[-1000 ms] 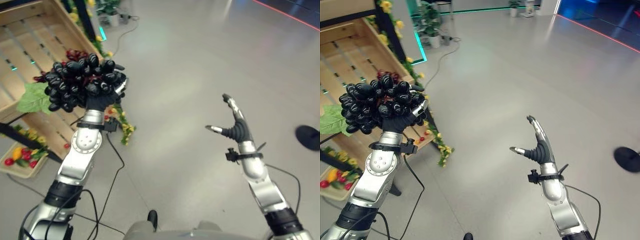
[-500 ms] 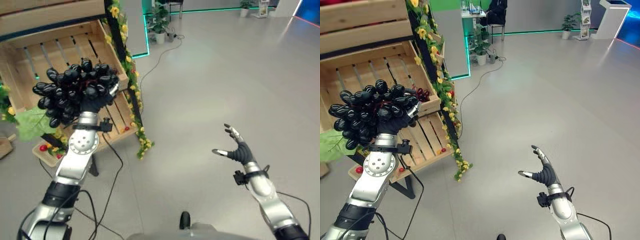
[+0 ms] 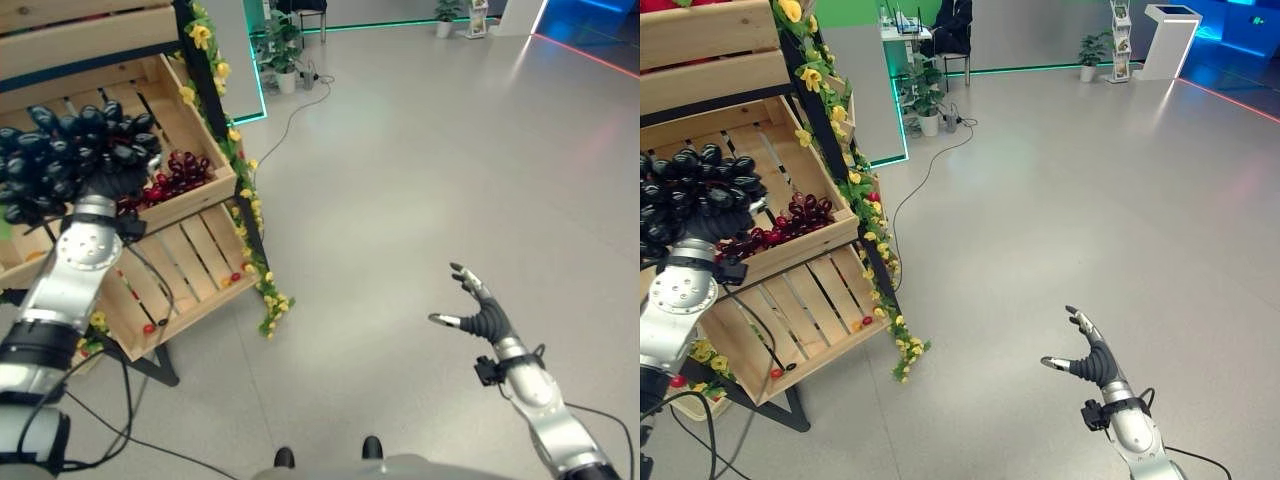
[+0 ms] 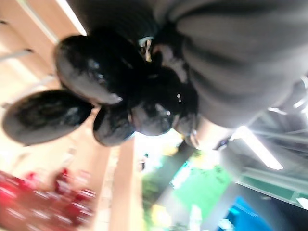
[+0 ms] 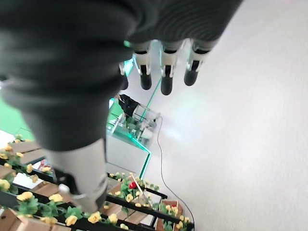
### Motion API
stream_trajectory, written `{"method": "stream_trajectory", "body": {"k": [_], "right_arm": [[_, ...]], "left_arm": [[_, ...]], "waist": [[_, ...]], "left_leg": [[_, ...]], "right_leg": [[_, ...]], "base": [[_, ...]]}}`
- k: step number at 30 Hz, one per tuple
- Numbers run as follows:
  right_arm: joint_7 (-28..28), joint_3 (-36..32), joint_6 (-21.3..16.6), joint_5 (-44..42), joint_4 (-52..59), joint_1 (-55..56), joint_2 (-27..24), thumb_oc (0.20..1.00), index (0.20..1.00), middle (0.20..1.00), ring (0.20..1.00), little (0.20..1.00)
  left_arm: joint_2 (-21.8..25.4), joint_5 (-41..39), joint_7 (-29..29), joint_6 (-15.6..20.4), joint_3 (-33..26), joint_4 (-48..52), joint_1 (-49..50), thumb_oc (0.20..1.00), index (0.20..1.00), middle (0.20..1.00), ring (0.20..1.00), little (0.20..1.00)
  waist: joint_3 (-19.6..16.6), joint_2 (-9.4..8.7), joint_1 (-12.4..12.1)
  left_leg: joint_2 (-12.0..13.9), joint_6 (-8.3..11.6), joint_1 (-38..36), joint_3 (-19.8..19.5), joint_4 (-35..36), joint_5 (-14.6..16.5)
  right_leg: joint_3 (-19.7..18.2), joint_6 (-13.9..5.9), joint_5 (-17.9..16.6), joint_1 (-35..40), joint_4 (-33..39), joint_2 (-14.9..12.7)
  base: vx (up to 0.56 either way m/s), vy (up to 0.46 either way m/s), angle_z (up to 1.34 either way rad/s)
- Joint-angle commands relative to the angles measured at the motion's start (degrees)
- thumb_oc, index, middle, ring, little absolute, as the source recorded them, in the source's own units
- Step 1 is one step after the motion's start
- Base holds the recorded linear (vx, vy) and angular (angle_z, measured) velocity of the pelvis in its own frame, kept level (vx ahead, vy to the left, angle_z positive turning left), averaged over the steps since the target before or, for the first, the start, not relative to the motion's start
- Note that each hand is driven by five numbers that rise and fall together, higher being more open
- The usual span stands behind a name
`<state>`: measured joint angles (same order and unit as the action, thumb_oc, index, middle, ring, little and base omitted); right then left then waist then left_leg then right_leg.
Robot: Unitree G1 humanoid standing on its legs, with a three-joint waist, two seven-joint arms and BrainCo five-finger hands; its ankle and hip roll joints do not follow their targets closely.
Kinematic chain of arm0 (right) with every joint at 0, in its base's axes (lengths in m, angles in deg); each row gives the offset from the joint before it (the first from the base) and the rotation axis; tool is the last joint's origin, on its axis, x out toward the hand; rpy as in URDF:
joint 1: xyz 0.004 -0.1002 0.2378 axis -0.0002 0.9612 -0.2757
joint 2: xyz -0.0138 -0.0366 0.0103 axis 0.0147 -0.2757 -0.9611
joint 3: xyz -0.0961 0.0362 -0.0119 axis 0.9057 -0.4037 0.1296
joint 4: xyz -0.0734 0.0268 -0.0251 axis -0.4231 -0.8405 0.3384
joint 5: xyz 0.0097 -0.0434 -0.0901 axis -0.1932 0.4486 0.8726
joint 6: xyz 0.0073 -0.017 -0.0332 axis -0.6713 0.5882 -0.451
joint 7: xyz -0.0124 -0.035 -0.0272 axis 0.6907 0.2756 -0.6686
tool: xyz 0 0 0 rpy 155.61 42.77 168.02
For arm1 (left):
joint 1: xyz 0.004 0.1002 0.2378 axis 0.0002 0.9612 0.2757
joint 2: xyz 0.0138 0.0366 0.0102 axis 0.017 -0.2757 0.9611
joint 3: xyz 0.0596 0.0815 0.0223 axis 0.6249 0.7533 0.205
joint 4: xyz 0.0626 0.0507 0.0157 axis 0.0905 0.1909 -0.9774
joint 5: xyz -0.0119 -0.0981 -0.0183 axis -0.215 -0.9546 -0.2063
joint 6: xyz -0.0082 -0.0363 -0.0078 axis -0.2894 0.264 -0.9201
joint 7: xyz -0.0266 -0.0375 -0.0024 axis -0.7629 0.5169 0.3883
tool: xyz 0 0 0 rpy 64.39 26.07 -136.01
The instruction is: Pick up the fruits from the basket on one side to the basket on the other side
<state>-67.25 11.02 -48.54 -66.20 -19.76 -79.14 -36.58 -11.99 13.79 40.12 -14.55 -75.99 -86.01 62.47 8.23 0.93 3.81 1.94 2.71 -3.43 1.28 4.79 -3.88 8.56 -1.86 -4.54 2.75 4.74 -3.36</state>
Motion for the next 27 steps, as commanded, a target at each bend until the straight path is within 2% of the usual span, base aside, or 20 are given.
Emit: {"method": "stream_trajectory", "body": {"k": [1, 4, 5, 6, 7, 8, 9, 11, 12, 13, 15, 17, 19, 20, 21, 22, 23, 24, 25, 27], "right_arm": [[-0.90, -0.47, -2.39, -1.12, 2.43, -3.54, -1.14, 1.000, 1.000, 1.000, 1.000, 1.000], [-0.73, 0.12, -2.17, -1.11, 2.20, -3.62, -0.22, 1.000, 1.000, 1.000, 1.000, 1.000], [-0.44, 0.14, -2.33, -1.60, 2.45, -4.15, -0.78, 1.000, 1.000, 1.000, 1.000, 1.000], [-0.34, 0.26, -2.52, -2.35, 2.65, -4.86, -1.37, 1.000, 1.000, 1.000, 1.000, 1.000], [-0.31, 0.32, -2.69, -3.02, 3.17, -5.13, -1.70, 1.000, 1.000, 1.000, 1.000, 1.000], [-0.29, 0.24, -2.71, -3.05, 3.13, -5.20, -1.70, 1.000, 1.000, 1.000, 1.000, 1.000], [-0.65, 0.54, -2.59, -2.27, 2.87, -6.53, -2.70, 1.000, 1.000, 1.000, 1.000, 1.000], [-1.09, 0.03, -2.59, -1.67, 2.87, -6.77, -2.82, 1.000, 1.000, 1.000, 1.000, 1.000], [-2.60, -1.10, -2.93, -1.84, 3.09, -6.57, -1.48, 1.000, 1.000, 1.000, 1.000, 1.000], [-3.25, -1.06, -3.08, -2.04, 3.21, -6.57, -1.12, 1.000, 1.000, 1.000, 1.000, 1.000], [-3.69, -0.84, -3.17, -1.95, 3.14, -6.82, -0.88, 1.000, 1.000, 1.000, 1.000, 1.000], [-2.56, 1.37, -3.25, -1.24, 4.24, -7.72, -0.07, 1.000, 1.000, 1.000, 1.000, 1.000], [-2.31, 1.45, -3.25, -1.03, 4.55, -7.80, 0.29, 1.000, 1.000, 1.000, 1.000, 1.000], [-1.91, 1.51, -3.61, -1.04, 5.89, -7.58, 1.76, 1.000, 1.000, 1.000, 1.000, 1.000], [-1.92, 2.00, -3.65, -1.11, 5.88, -8.06, 2.42, 1.000, 1.000, 1.000, 1.000, 1.000], [-1.93, 2.01, -3.65, -1.10, 5.86, -8.12, 2.40, 1.000, 1.000, 1.000, 1.000, 1.000], [-1.65, 3.34, -3.23, -0.73, 5.54, -9.79, 2.94, 1.000, 1.000, 1.000, 1.000, 1.000], [-1.45, 3.77, -3.24, -1.06, 5.53, -10.41, 3.25, 1.000, 1.000, 1.000, 1.000, 1.000], [-1.04, 4.14, -3.38, -1.44, 5.77, -10.97, 3.23, 1.000, 1.000, 1.000, 1.000, 1.000], [0.08, 4.63, -3.64, -4.04, 6.26, -12.57, 2.77, 1.000, 1.000, 1.000, 1.000, 1.000]], "left_arm": [[2.42, -1.02, 0.98, 1.87, -2.37, -0.59, -5.97, 0.200, 0.200, 0.200, 0.200, 0.200], [0.90, -2.49, 1.13, 1.76, -3.68, -1.27, -4.59, 0.200, 0.200, 0.200, 0.200, 0.200], [-0.15, -2.43, 1.22, 1.38, -3.15, -2.15, -5.42, 0.200, 0.200, 0.200, 0.200, 0.200], [-0.37, -2.27, 1.18, 1.26, -2.14, -3.07, -6.77, 0.200, 0.200, 0.200, 0.200, 0.200], [-0.82, -2.30, 1.55, 1.33, -1.84, -2.38, -7.29, 0.200, 0.200, 0.200, 0.200, 0.200], [-0.83, -2.29, 1.57, 1.30, -1.76, -2.39, -7.45, 0.200, 0.200, 0.200, 0.200, 0.200], [-2.26, -4.21, 2.20, 2.34, -1.74, -1.68, -7.91, 0.200, 0.200, 0.200, 0.200, 0.200], [-2.69, -3.89, 2.17, 2.40, -1.93, -0.86, -7.60, 0.200, 0.200, 0.200, 0.200, 0.200], [-3.93, -1.24, 3.03, 1.72, -2.18, 2.66, -6.17, 0.200, 0.200, 0.200, 0.200, 0.200], [-4.51, -0.78, 3.61, 1.62, -1.43, 2.47, -6.73, 0.200, 0.200, 0.200, 0.200, 0.200], [-4.78, -0.74, 3.93, 1.54, -0.26, 2.13, -8.14, 0.200, 0.200, 0.200, 0.200, 0.200], [-4.15, 0.55, 3.12, 1.50, 1.69, 3.85, -10.13, 0.200, 0.200, 0.200, 0.200, 0.200], [-3.74, 1.32, 2.64, 1.44, 2.02, 4.96, -10.26, 0.200, 0.200, 0.200, 0.200, 0.200], [-3.46, 2.54, 2.63, 1.43, 2.32, 6.96, -10.54, 0.200, 0.200, 0.200, 0.200, 0.200], [-4.00, 2.97, 2.75, 1.39, 2.41, 8.26, -10.54, 0.200, 0.200, 0.200, 0.200, 0.200], [-4.00, 2.98, 2.75, 1.35, 2.35, 8.31, -10.51, 0.200, 0.200, 0.200, 0.200, 0.200], [-4.93, 4.09, 2.87, 1.26, 2.41, 9.57, -11.00, 0.200, 0.200, 0.200, 0.200, 0.200], [-5.55, 4.65, 2.94, 1.12, 2.38, 10.08, -11.07, 0.200, 0.200, 0.200, 0.200, 0.200], [-5.94, 5.38, 2.86, 1.15, 2.29, 10.50, -11.07, 0.200, 0.200, 0.200, 0.200, 0.200], [-8.26, 5.23, 2.71, 1.45, 3.76, 10.99, -12.61, 0.200, 0.200, 0.200, 0.200, 0.200]], "waist": [[-2.99, 0.64, 0.19], [-2.99, 0.33, 0.05], [-2.17, -0.76, 0.09], [-0.93, -1.34, 0.10], [0.62, -1.58, -0.39], [0.56, -1.40, -0.21], [2.43, -1.08, -1.42], [2.29, -1.02, -1.63], [1.58, -0.53, -2.19], [1.59, -0.70, -2.25], [1.37, -0.84, -2.33], [-0.31, -0.70, -2.85], [-0.92, -1.16, -3.03], [-0.97, -1.92, -2.84], [-0.41, -2.19, -2.48], [-0.66, -2.05, -2.68], [0.78, -0.86, -2.37], [1.12, -0.19, -2.44], [1.27, 0.41, -2.12], [1.95, 0.74, -0.81]], "left_leg": [[1.27, 1.53, -0.62, 1.75, -0.78, 2.56], [1.34, 1.30, -0.96, 2.07, -1.91, 3.55], [0.26, 1.86, 2.49, 1.65, -11.91, 6.34], [-0.46, 2.56, 6.99, 1.34, -20.36, 6.39], [-1.01, 3.34, 9.91, 0.63, -24.71, 5.01], [-0.88, 3.37, 10.62, 0.34, -25.63, 5.35], [-1.93, 4.44, 13.48, -2.25, -25.83, 2.89], [-0.58, 4.07, 14.77, -1.37, -22.82, 3.06], [4.98, 3.62, 15.87, 1.02, -12.48, -0.83], [6.69, 3.77, 16.41, 2.70, -8.57, -2.02], [7.72, 4.03, 16.30, 4.40, -5.80, -3.40], [6.25, 3.24, 14.63, 3.04, -6.20, -4.34], [4.70, 2.39, 14.37, 3.10, -6.89, -3.32], [2.15, 0.18, 13.37, 3.99, -8.19, -1.07], [0.86, -0.90, 12.36, 4.52, -8.74, 0.11], [1.04, -0.95, 12.72, 4.70, -8.73, -0.04], [-0.25, -2.61, 9.84, 4.85, -8.33, 1.41], [-0.44, -3.20, 8.55, 5.01, -7.78, 1.99], [-0.69, -3.56, 7.24, 4.46, -6.99, 2.56], [-2.36, -3.58, 4.96, 1.96, -5.96, 2.76]], "right_leg": [[0.02, -5.42, 7.46, 1.45, -5.50, -0.76], [-0.75, -5.35, 7.92, 1.72, -5.99, -0.91], [-1.31, -4.80, 8.40, 1.77, -6.36, -1.56], [-1.37, -4.20, 8.64, 1.55, -6.95, -2.00], [-1.41, -3.46, 9.03, 1.67, -7.53, -2.03], [-1.16, -3.42, 9.11, 1.43, -7.69, -1.87], [-0.74, -3.48, 10.25, 2.33, -8.18, -1.74], [-0.19, -3.78, 10.66, 2.98, -7.97, -1.94], [0.64, -4.95, 11.37, 5.00, -7.19, -2.17], [0.84, -5.30, 11.75, 5.96, -7.01, -2.64], [1.07, -5.56, 12.34, 6.85, -6.96, -3.02], [1.45, -7.19, 13.04, 8.10, -8.01, -4.79], [0.83, -7.63, 12.99, 7.49, -10.49, -5.94], [-0.23, -8.17, 8.45, 2.95, -21.25, -8.50], [-0.90, -8.67, 4.07, -0.28, -26.79, -9.90], [-1.15, -8.66, 3.83, -0.80, -26.80, -9.75], [-0.26, -9.03, -2.14, -4.43, -34.85, -11.75], [0.84, -8.96, -2.05, -5.76, -37.58, -12.15], [0.76, -8.57, -0.68, -7.65, -38.67, -10.98], [-1.18, -7.58, 4.15, -11.60, -36.14, -5.60]], "base": [[0.04, 0.052, 0.10], [0.02, -0.011, 0.03], [-0.08, -0.053, -0.03], [-0.12, -0.061, -0.02], [-0.10, -0.025, 0.07], [-0.02, 0.019, 0.16], [0.02, 0.026, 0.17], [0.19, 0.115, 0.10], [0.38, 0.212, 0.24], [0.42, 0.220, 0.34], [0.20, 0.112, 0.32], [0.37, 0.333, 0.03], [0.32, 0.328, -0.07], [0.25, 0.364, -0.11], [0.23, 0.363, -0.24], [0.14, 0.386, -0.06], [0.15, 0.389, 0.11], [0.25, 0.470, 0.27], [0.27, 0.259, 0.20], [0.30, 0.137, 0.07]]}}
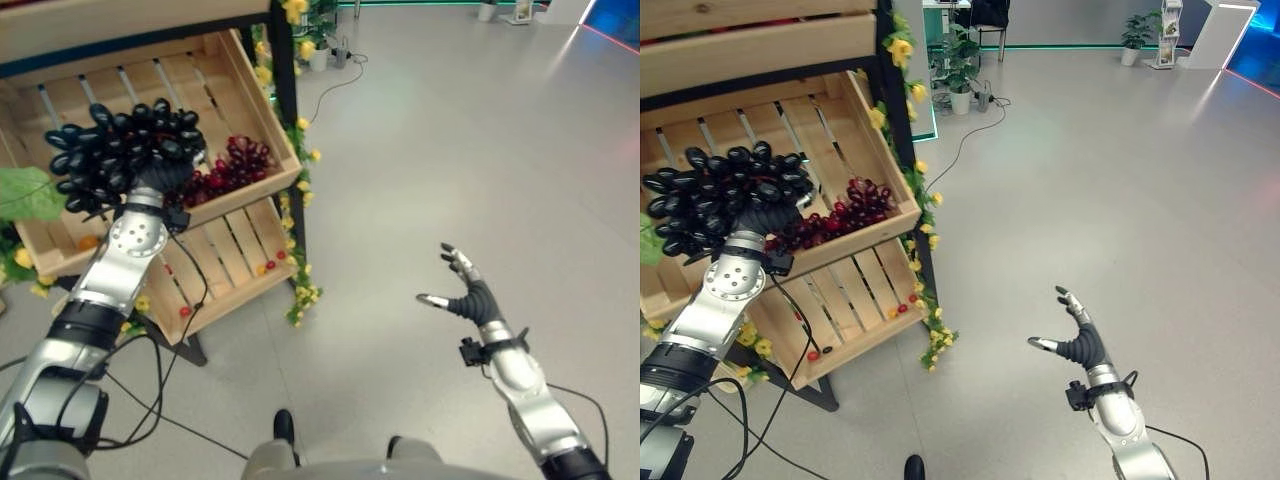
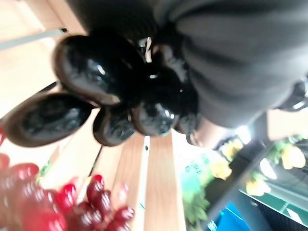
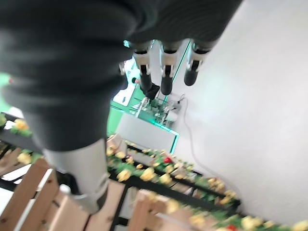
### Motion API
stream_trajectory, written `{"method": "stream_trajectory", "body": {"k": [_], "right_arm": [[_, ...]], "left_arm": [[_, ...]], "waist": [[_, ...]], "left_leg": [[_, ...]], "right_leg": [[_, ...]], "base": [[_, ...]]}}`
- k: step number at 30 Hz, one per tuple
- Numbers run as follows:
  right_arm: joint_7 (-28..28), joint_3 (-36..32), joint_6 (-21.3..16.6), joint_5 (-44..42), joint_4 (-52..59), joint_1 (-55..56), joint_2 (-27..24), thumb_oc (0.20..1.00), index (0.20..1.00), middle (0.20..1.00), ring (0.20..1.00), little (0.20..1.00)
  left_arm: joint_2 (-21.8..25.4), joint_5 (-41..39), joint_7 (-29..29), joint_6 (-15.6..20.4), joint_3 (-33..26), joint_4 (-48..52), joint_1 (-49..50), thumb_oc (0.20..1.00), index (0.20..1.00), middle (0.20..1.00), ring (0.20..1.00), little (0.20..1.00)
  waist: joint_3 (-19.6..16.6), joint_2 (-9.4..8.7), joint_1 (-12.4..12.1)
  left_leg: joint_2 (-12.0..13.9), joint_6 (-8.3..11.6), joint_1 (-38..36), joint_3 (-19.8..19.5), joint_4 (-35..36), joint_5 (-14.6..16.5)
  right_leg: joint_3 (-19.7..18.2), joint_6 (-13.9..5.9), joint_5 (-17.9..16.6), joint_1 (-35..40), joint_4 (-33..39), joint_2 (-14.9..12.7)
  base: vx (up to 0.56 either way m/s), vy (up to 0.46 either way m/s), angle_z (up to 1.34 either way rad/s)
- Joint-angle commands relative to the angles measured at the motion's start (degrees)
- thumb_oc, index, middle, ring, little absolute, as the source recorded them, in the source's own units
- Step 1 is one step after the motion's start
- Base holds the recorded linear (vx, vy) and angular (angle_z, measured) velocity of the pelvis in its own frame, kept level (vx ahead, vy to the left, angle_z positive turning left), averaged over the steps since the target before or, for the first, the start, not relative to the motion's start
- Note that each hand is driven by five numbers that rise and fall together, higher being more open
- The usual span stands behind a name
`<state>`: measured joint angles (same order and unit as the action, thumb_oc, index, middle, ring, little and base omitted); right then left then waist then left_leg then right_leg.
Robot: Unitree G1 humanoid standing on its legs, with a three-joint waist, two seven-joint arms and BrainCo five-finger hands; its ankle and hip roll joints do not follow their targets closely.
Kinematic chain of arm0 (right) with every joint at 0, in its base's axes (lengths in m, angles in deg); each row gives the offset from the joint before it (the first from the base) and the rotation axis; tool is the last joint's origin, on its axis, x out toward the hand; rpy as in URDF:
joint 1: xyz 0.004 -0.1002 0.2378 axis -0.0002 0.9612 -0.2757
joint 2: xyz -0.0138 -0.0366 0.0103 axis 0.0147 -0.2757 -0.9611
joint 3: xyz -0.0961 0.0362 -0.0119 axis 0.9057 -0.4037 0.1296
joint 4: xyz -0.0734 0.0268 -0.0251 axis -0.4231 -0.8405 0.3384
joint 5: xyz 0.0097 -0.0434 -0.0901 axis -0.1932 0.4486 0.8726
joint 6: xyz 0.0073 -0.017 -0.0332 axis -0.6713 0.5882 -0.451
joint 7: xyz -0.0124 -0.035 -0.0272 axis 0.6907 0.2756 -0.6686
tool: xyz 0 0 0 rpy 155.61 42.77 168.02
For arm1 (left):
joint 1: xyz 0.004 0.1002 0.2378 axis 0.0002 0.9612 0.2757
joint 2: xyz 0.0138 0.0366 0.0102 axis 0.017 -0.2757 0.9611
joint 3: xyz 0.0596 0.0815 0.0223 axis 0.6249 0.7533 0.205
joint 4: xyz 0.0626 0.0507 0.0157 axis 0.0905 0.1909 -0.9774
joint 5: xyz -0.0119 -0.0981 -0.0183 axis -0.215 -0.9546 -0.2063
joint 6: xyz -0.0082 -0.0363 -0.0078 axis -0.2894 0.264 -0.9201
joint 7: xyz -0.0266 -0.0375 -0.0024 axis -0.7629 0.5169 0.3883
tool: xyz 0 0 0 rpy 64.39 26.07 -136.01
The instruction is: Pick up the fruits from the basket on one side to the basket on the other side
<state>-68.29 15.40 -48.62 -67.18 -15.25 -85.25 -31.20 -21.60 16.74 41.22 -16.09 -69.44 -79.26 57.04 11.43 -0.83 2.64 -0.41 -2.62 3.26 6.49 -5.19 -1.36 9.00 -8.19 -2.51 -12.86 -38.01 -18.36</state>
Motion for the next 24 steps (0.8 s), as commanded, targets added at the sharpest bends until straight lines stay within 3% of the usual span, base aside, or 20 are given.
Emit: {"method": "stream_trajectory", "body": {"k": [1, 2, 3, 6, 8, 15, 24], "right_arm": [[1.21, -0.27, -3.91, -4.86, 2.00, -6.90, -2.51, 1.000, 1.000, 1.000, 1.000, 1.000], [1.25, -0.35, -3.92, -4.91, 1.99, -6.93, -2.54, 1.000, 1.000, 1.000, 1.000, 1.000], [0.08, -0.50, -4.12, -6.17, 1.66, -8.63, -2.01, 1.000, 1.000, 1.000, 1.000, 1.000], [0.20, -0.41, -3.98, -6.10, 2.71, -9.05, -2.03, 1.000, 1.000, 1.000, 1.000, 1.000], [1.82, -0.11, -3.76, -6.60, 2.41, -8.60, -1.98, 1.000, 1.000, 1.000, 1.000, 1.000], [3.14, -0.31, -3.35, -7.34, 2.15, -8.23, -3.15, 1.000, 1.000, 1.000, 1.000, 1.000], [5.47, -0.77, -3.11, -8.42, 2.80, -3.13, -4.08, 1.000, 1.000, 1.000, 1.000, 1.000]], "left_arm": [[0.16, 2.14, 1.51, 3.16, -1.95, 4.57, -8.14, 0.200, 0.200, 0.200, 0.200, 0.200], [0.13, 2.14, 1.53, 3.16, -1.89, 4.52, -8.27, 0.200, 0.200, 0.200, 0.200, 0.200], [-1.69, 1.97, 1.57, 3.49, -0.76, 5.23, -9.23, 0.200, 0.200, 0.200, 0.200, 0.200], [-2.07, 3.57, 1.92, 3.52, -0.09, 6.23, -9.65, 0.200, 0.200, 0.200, 0.200, 0.200], [-4.06, 5.86, 1.16, 2.99, -0.05, 7.91, -9.43, 0.200, 0.200, 0.200, 0.200, 0.200], [-4.21, 6.26, -0.31, 2.33, 3.62, 4.11, -13.16, 0.200, 0.200, 0.200, 0.200, 0.200], [1.63, 7.06, -5.34, 0.42, 7.63, -4.61, -14.33, 0.200, 0.200, 0.200, 0.200, 0.200]], "waist": [[-1.14, 2.55, 1.05], [-1.09, 2.74, 1.11], [-1.09, 2.02, 1.74], [-1.04, 1.73, 2.27], [-3.34, 0.55, 0.45], [-5.69, 0.81, 0.08], [-6.88, 1.62, 1.45]], "left_leg": [[-0.96, 1.69, -2.33, -4.74, 4.16, 0.31], [-0.76, 1.75, -2.27, -4.90, 4.19, 0.18], [-2.44, 2.10, -3.54, -7.23, 4.68, 0.88], [-2.34, 2.37, -4.80, -8.80, 5.26, 1.43], [-3.05, 2.16, -4.88, -9.39, 5.73, 2.46], [-2.94, 3.13, -5.52, -11.20, 5.69, 2.88], [-1.47, 4.05, -7.62, -10.44, 8.57, 3.01]], "right_leg": [[-2.86, -0.34, 4.84, 3.75, 10.35, 12.28], [-2.64, -0.25, 4.49, 3.95, 10.82, 12.47], [-4.79, -0.03, 4.28, 2.29, 24.08, 12.99], [-5.04, -0.93, 2.06, 3.11, 28.19, 12.57], [-3.09, -0.98, 1.66, 8.61, 33.54, 11.55], [0.04, -0.41, 1.92, 13.11, 36.11, 11.68], [0.64, -0.43, 2.47, 15.19, 38.78, 12.27]], "base": [[0.20, 0.052, 0.17], [0.28, 0.001, 0.59], [0.23, -0.023, 0.68], [0.17, -0.030, 0.92], [0.15, -0.091, 0.98], [0.12, -0.053, 0.58], [0.07, -0.046, 0.03]]}}
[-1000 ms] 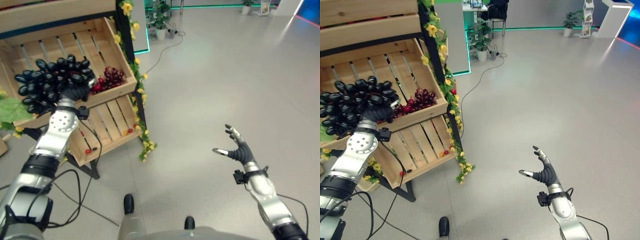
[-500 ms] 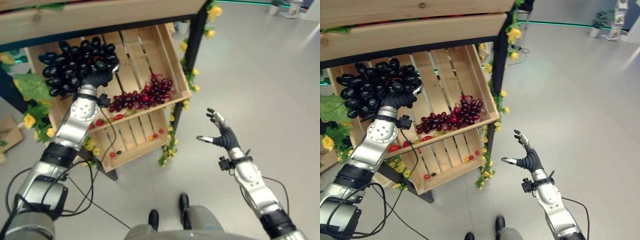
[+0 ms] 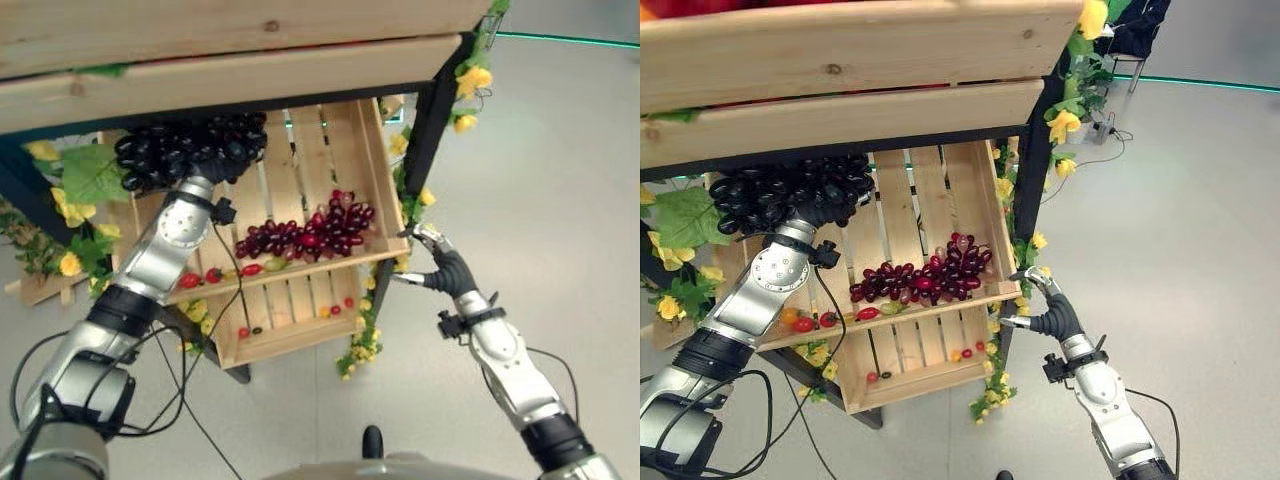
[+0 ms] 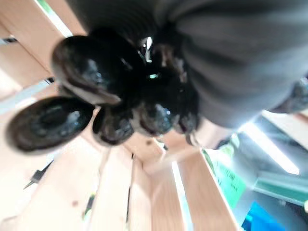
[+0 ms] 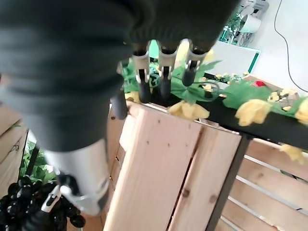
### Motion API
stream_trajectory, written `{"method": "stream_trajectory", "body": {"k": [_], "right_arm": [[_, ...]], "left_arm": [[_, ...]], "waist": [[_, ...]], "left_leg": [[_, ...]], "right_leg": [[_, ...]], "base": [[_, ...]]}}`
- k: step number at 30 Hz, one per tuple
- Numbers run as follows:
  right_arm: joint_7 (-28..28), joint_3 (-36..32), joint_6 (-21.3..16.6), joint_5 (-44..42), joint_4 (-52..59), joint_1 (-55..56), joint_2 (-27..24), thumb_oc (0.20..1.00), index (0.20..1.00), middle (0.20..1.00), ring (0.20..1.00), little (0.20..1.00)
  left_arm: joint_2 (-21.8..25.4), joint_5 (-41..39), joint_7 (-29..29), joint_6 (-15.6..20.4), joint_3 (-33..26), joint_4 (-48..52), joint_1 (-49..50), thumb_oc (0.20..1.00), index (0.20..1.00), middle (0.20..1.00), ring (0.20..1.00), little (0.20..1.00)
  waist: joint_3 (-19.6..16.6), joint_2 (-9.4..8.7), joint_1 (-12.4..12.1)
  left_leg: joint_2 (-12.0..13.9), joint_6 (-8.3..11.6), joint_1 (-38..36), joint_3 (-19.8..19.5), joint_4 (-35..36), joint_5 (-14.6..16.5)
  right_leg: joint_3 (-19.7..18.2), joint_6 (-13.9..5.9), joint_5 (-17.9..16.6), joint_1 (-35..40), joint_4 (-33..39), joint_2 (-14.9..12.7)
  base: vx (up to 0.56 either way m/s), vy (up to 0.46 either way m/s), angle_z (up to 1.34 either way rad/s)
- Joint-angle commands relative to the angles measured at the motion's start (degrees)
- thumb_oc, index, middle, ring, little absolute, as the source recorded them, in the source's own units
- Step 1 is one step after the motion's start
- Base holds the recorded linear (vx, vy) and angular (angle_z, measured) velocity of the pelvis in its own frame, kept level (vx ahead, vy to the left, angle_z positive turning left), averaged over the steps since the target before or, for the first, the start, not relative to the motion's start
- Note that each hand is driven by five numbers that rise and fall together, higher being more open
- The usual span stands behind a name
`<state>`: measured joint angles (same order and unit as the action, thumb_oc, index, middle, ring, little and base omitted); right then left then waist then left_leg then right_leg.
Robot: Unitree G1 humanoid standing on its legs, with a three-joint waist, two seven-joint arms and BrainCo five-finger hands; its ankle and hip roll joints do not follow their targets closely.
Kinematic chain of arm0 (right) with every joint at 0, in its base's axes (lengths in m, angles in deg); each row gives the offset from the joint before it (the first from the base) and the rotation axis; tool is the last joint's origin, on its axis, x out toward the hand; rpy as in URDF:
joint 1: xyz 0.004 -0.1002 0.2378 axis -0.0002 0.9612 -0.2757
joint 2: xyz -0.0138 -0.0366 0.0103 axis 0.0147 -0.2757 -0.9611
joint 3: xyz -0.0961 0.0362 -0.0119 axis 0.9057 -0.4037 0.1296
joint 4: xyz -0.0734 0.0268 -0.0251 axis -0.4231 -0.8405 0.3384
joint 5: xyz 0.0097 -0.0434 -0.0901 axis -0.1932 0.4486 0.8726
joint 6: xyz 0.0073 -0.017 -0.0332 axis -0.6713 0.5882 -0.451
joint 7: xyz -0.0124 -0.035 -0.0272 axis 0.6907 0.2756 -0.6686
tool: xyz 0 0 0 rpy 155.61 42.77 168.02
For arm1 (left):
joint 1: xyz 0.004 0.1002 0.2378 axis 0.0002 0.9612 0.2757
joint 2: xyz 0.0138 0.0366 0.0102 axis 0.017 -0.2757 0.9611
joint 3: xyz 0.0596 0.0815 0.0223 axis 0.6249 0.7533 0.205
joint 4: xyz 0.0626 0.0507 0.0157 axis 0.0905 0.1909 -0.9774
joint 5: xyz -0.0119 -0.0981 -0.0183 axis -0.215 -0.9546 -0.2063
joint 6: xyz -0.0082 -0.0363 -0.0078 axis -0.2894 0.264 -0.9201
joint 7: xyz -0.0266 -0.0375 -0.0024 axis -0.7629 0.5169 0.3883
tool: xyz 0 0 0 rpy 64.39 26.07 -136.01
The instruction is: Pick up the fruits from the basket on one side to the basket on the other side
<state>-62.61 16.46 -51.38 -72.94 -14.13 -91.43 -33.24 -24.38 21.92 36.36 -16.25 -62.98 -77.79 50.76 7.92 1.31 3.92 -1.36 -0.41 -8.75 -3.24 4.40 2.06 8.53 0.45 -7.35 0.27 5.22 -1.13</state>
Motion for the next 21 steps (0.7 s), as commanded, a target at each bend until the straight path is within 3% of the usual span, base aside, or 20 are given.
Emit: {"method": "stream_trajectory", "body": {"k": [1, 4, 14, 21], "right_arm": [[-0.21, -1.84, -0.33, -2.66, 1.71, 3.08, -2.02, 1.000, 1.000, 1.000, 1.000, 1.000], [0.36, -2.08, -0.51, -2.66, 1.92, 4.62, -2.32, 1.000, 1.000, 1.000, 1.000, 1.000], [0.60, -2.46, -0.37, -2.32, 2.68, 5.69, -3.11, 1.000, 1.000, 1.000, 1.000, 1.000], [1.26, -2.57, 0.01, -1.69, 3.07, 6.85, -3.22, 1.000, 1.000, 1.000, 1.000, 1.000]], "left_arm": [[4.42, 1.87, -0.48, 0.62, 1.21, -6.15, -8.08, 0.200, 0.200, 0.200, 0.200, 0.200], [6.27, 4.31, -2.80, -0.34, 3.24, -9.80, -7.85, 0.200, 0.200, 0.200, 0.200, 0.200], [5.72, 9.89, -9.28, -3.94, 7.45, -20.14, -6.45, 0.200, 0.200, 0.200, 0.200, 0.200], [3.94, 13.15, -10.61, -5.56, 7.48, -24.92, -5.45, 0.200, 0.200, 0.200, 0.200, 0.200]], "waist": [[-3.39, -0.52, 0.14], [-3.30, -0.49, 0.61], [-2.81, -0.06, 1.10], [-2.95, -0.23, 1.05]], "left_leg": [[-0.49, 1.84, 4.36, -0.69, -0.98, -0.42], [-0.15, 2.01, 3.71, -0.11, -0.28, -0.37], [0.20, 2.22, 3.32, 0.65, 0.07, -0.06], [0.22, 2.15, 2.91, 0.81, 0.09, 0.34]], "right_leg": [[1.08, -9.06, 7.32, 2.07, -4.43, -4.94], [0.63, -9.11, 7.35, 2.35, -3.97, -4.70], [-0.01, -9.25, 7.39, 2.72, -3.19, -4.49], [-0.35, -9.25, 7.77, 3.28, -3.15, -4.32]], "base": [[0.07, -0.056, -0.06], [0.05, -0.027, -0.06], [0.02, -0.011, -0.04], [0.00, 0.000, 0.00]]}}
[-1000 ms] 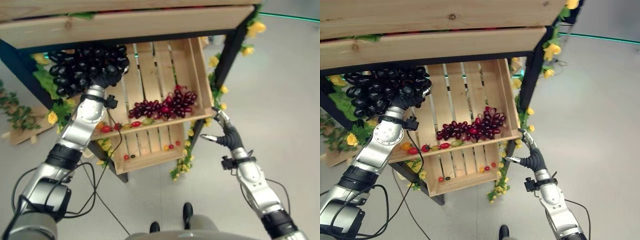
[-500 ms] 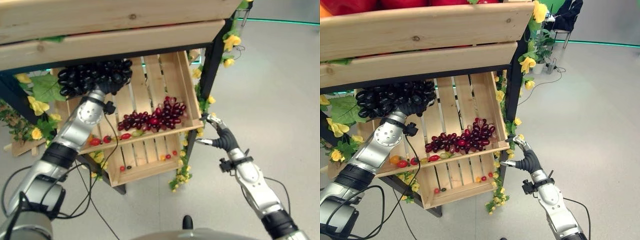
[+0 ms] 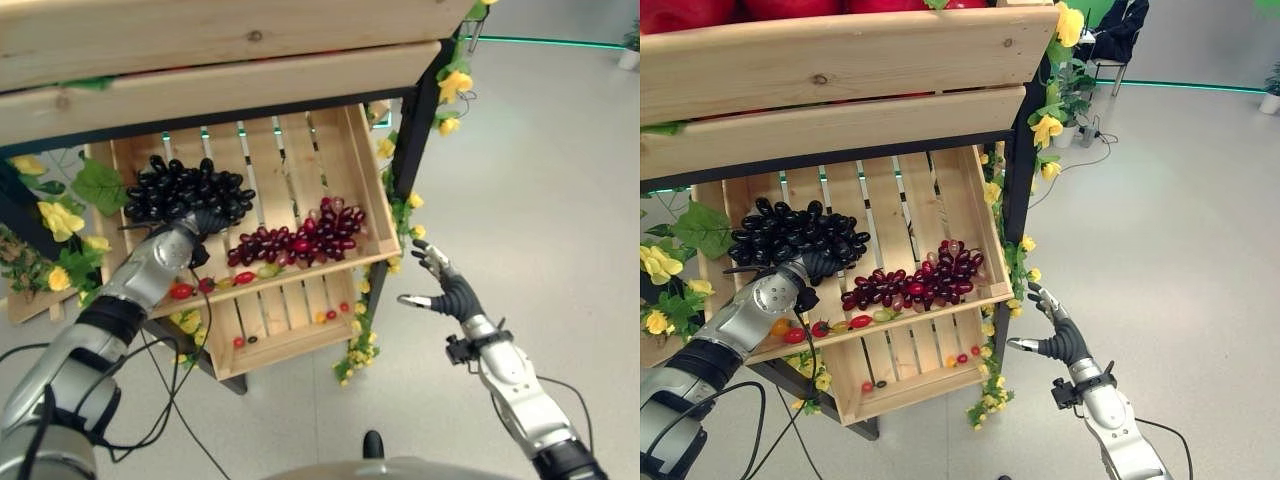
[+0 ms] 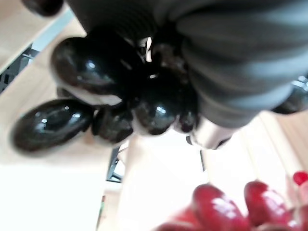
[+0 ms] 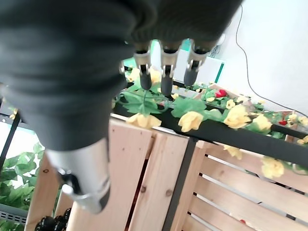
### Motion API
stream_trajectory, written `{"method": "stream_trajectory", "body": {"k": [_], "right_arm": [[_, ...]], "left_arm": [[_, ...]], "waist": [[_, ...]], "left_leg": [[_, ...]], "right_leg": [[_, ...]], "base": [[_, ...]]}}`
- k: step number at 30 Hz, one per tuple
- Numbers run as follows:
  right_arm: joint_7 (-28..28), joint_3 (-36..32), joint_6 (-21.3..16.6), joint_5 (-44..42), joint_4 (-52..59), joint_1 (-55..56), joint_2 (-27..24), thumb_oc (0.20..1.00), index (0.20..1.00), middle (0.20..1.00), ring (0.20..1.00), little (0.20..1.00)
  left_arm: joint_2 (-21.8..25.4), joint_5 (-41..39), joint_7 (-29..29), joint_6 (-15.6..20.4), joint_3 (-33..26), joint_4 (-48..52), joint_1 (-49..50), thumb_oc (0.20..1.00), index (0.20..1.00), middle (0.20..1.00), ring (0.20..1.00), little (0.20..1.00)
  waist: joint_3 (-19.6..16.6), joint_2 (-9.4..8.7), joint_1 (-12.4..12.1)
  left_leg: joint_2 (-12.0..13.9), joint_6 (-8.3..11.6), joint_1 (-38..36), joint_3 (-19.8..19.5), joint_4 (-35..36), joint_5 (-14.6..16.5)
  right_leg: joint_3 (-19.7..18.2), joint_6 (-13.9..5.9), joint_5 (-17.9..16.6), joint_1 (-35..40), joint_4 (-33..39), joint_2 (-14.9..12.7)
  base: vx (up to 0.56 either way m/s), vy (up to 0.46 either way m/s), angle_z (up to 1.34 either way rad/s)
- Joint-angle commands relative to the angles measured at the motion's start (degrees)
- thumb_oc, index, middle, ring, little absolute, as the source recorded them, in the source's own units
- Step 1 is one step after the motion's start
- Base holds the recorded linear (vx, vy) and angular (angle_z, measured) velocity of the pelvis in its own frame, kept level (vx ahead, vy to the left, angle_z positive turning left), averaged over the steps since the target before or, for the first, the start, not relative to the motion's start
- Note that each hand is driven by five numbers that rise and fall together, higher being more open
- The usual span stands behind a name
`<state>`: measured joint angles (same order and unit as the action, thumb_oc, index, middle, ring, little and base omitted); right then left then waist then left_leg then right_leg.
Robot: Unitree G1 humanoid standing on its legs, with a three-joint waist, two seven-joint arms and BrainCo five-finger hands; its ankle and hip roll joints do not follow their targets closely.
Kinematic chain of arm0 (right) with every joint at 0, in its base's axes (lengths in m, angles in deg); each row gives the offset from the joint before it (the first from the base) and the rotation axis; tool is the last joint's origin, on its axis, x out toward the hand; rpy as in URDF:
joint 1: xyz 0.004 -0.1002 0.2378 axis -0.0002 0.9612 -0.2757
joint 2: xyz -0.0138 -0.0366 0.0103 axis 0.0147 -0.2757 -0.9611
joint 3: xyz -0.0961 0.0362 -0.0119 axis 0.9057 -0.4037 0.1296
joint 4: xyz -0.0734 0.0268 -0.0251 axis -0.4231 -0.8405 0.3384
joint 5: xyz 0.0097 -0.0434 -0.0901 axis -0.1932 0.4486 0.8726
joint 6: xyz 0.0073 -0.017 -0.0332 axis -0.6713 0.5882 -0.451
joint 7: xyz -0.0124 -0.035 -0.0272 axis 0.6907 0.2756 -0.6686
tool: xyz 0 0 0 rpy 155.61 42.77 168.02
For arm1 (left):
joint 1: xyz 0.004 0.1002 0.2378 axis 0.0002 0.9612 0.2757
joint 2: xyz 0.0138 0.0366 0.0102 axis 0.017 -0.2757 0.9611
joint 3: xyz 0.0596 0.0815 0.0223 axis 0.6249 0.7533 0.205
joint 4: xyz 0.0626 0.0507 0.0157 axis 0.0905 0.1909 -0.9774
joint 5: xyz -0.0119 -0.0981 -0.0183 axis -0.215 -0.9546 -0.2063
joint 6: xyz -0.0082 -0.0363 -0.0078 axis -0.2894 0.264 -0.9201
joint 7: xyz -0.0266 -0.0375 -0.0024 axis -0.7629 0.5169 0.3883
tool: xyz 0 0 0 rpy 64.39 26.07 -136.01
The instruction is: Pick up the fruits from the basket on one side to the basket on the other side
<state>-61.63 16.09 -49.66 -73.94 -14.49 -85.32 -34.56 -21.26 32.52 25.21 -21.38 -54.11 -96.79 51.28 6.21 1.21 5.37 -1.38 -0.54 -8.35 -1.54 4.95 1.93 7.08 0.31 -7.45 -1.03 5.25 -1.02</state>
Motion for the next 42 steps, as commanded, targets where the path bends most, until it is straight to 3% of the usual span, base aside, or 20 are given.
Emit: {"method": "stream_trajectory", "body": {"k": [1, 9, 10, 11, 15, 18, 21, 27, 31, 36, 42], "right_arm": [[0.29, -2.22, -1.71, -0.70, 3.43, 0.77, -1.91, 1.000, 1.000, 1.000, 1.000, 1.000], [1.37, -1.96, -1.17, -0.40, 3.79, 1.48, -2.08, 1.000, 1.000, 1.000, 1.000, 1.000], [1.37, -1.96, -1.17, -0.40, 3.80, 1.48, -2.08, 1.000, 1.000, 1.000, 1.000, 1.000], [1.60, -2.03, -0.72, -0.69, 3.69, 1.54, -2.36, 1.000, 1.000, 1.000, 1.000, 1.000], [2.17, -1.89, -0.09, -0.89, 3.69, 1.69, -2.13, 1.000, 1.000, 1.000, 1.000, 1.000], [2.72, -1.86, -0.06, -0.54, 3.72, 2.17, -2.26, 1.000, 1.000, 1.000, 1.000, 1.000], [2.84, -1.20, -1.20, 0.32, 3.33, 2.28, -3.56, 1.000, 1.000, 1.000, 1.000, 1.000], [2.74, -1.51, -1.98, 0.52, 3.67, 1.96, -4.90, 1.000, 1.000, 1.000, 1.000, 1.000], [2.44, -1.47, -3.07, 0.60, 3.74, 1.76, -5.86, 1.000, 1.000, 1.000, 1.000, 1.000], [1.61, -1.80, -3.95, 0.58, 4.27, 1.26, -7.14, 1.000, 1.000, 1.000, 1.000, 1.000], [0.67, -2.33, -4.42, 0.74, 4.10, 1.46, -7.28, 1.000, 1.000, 1.000, 1.000, 1.000]], "left_arm": [[0.78, 2.56, 0.55, -0.40, -1.36, -5.97, -6.01, 0.200, 0.200, 0.200, 0.200, 0.200], [-0.51, 3.85, -1.12, -1.35, -1.06, -6.89, -5.85, 0.200, 0.200, 0.200, 0.200, 0.200], [-0.52, 3.85, -1.12, -1.35, -1.05, -6.90, -5.86, 0.542, 0.542, 0.542, 0.542, 0.542], [-0.47, 3.61, -3.66, -2.22, -0.16, -7.92, -6.19, 1.000, 1.000, 1.000, 1.000, 1.000], [0.62, 3.86, -7.44, -4.15, 1.76, -7.41, -7.38, 1.000, 1.000, 1.000, 1.000, 1.000], [3.12, 9.17, -10.25, -3.75, 5.88, -5.29, -10.21, 1.000, 1.000, 1.000, 1.000, 1.000], [3.43, 21.21, -7.62, -1.96, 13.03, -3.67, -16.66, 1.000, 1.000, 1.000, 1.000, 1.000], [2.64, 28.89, -4.90, 0.24, 17.46, -2.61, -21.00, 1.000, 1.000, 1.000, 1.000, 1.000], [3.79, 40.28, -2.56, 2.66, 24.55, -0.15, -25.44, 1.000, 1.000, 1.000, 1.000, 1.000], [5.36, 46.45, -0.59, 5.77, 29.75, 1.94, -27.83, 1.000, 1.000, 1.000, 1.000, 1.000], [7.31, 50.12, 0.29, 6.63, 31.65, 4.10, -27.99, 1.000, 1.000, 1.000, 1.000, 1.000]], "waist": [[-1.24, -0.12, -0.42], [-0.88, -0.14, -0.32], [-0.88, -0.14, -0.32], [-0.78, -0.10, -0.27], [-0.76, 0.08, -0.43], [-0.88, 0.14, -0.52], [-0.52, 0.18, -0.14], [-0.26, 0.58, 0.03], [-0.12, 1.10, 0.26], [0.13, 1.85, 0.66], [0.54, 2.23, 0.64]], "left_leg": [[0.24, 2.28, 2.50, -0.89, -0.46, 0.48], [0.20, 2.22, 2.27, -0.68, -0.30, 0.72], [0.20, 2.22, 2.27, -0.68, -0.30, 0.72], [0.18, 2.20, 2.34, -0.60, -0.27, 0.72], [0.08, 2.16, 2.33, -0.50, -0.22, 0.80], [0.01, 2.13, 2.27, -0.49, -0.24, 0.90], [-0.17, 2.12, 2.64, -0.58, -0.43, 0.52], [-0.24, 2.08, 2.60, -0.76, -0.50, 0.63], [-0.20, 2.12, 2.44, -0.48, -0.47, 0.83], [-0.14, 2.14, 2.47, -0.11, -0.36, 0.90], [-0.08, 2.17, 2.62, -0.06, -0.42, 0.95]], "right_leg": [[1.11, -9.11, 7.88, 4.57, -3.17, -4.42], [0.89, -9.24, 7.85, 4.76, -2.74, -4.46], [0.90, -9.24, 7.85, 4.76, -2.74, -4.46], [0.77, -9.29, 7.76, 4.68, -2.75, -4.47], [0.70, -9.38, 7.67, 4.77, -2.58, -4.59], [0.81, -9.46, 7.72, 4.86, -2.53, -4.60], [0.98, -9.47, 7.60, 4.62, -2.77, -4.66], [1.21, -9.59, 7.90, 4.76, -2.71, -4.75], [1.20, -9.64, 8.00, 4.97, -2.52, -4.73], [1.09, -9.69, 8.00, 4.81, -2.36, -4.73], [1.14, -9.61, 8.05, 4.69, -2.40, -4.70]], "base": [[0.00, 0.000, 0.00], [0.00, 0.000, 0.00], [0.00, 0.000, 0.00], [0.00, 0.000, 0.00], [0.00, 0.000, 0.00], [0.00, 0.000, 0.00], [-0.01, -0.006, 0.00], [0.00, 0.000, 0.00], [0.00, 0.000, 0.00], [0.00, 0.000, 0.00], [0.00, 0.000, 0.00]]}}
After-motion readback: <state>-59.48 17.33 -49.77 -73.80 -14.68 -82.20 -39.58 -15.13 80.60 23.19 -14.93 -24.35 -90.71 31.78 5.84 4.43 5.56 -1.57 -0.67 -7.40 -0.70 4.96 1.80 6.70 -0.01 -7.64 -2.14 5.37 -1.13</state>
